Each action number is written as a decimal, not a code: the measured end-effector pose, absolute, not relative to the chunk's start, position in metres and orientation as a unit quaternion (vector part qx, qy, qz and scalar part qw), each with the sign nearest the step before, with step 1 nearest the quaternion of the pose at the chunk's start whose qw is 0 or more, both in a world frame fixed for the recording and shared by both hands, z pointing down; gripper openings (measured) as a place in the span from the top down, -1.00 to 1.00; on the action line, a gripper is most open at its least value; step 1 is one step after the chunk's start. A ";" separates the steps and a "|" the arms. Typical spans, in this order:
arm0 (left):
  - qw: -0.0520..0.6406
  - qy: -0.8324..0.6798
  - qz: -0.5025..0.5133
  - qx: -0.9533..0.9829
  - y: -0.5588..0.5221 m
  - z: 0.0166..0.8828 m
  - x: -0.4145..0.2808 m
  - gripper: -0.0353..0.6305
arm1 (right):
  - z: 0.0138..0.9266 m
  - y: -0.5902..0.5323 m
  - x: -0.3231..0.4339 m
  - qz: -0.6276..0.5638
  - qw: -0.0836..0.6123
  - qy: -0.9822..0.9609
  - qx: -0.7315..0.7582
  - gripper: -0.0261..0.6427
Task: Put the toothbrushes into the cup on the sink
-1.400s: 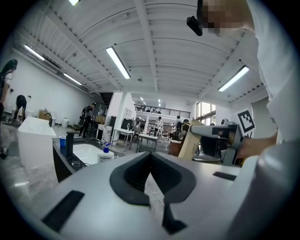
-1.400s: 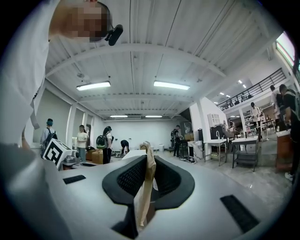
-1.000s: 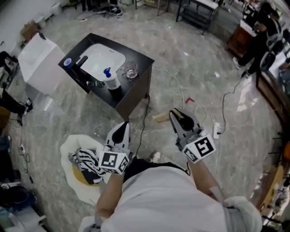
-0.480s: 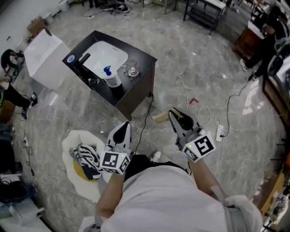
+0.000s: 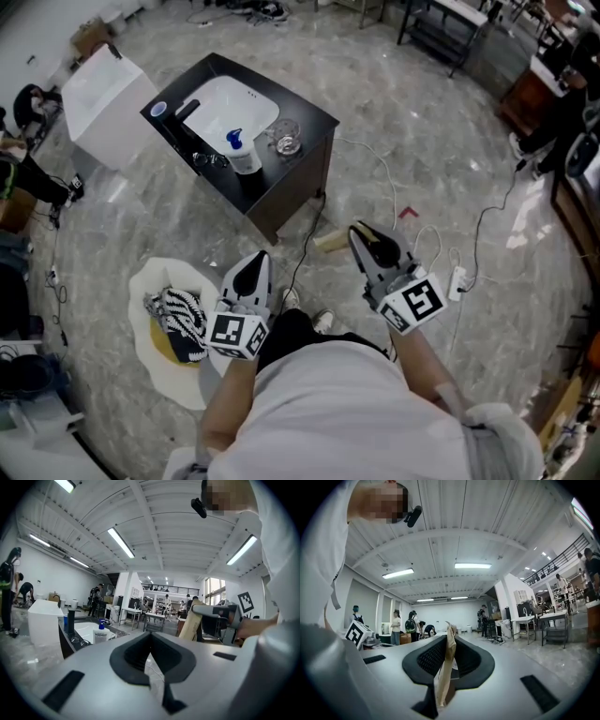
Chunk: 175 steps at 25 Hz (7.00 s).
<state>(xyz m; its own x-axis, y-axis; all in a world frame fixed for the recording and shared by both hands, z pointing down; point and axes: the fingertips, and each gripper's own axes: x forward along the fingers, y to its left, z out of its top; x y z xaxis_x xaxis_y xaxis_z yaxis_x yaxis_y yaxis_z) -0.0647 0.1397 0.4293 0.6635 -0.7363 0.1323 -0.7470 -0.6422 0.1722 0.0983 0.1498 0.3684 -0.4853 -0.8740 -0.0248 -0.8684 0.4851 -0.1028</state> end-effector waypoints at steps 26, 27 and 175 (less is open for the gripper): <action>0.123 -0.394 0.014 0.911 0.055 0.436 -0.067 0.89 | 0.371 0.068 0.087 -0.049 0.023 0.863 -0.502 0.73; 0.123 -0.393 0.014 0.911 0.049 0.437 -0.067 0.89 | 0.372 0.062 0.087 -0.050 0.022 0.863 -0.502 0.73; 0.231 -0.500 0.001 0.834 -0.113 0.512 -0.048 0.89 | 0.545 -0.297 0.107 -0.206 -0.024 0.870 -0.447 0.68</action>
<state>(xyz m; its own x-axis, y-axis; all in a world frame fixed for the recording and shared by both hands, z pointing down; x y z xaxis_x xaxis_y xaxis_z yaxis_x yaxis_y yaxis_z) -0.0483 -0.1129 0.5118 0.4995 -0.8345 0.2326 -0.8353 -0.3928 0.3847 0.1068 -0.2969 0.5448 -0.5993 -0.7681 0.2255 -0.7877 0.5156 -0.3371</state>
